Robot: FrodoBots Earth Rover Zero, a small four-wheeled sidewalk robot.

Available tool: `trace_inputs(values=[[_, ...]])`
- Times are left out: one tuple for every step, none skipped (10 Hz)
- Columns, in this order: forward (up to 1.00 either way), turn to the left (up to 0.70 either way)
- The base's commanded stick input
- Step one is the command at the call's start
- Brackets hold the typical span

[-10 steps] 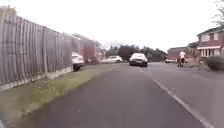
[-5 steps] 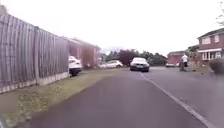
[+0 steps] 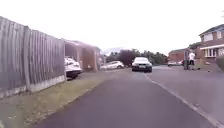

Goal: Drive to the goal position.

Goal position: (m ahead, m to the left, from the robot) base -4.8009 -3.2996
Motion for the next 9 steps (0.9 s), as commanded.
trace_inputs(values=[[1.00,0.00],[1.00,0.00],[1.00,0.00],[1.00,0.00],[1.00,0.00],[1.00,0.00],[1.00,0.00],[1.00,0.00],[1.00,0.00]])
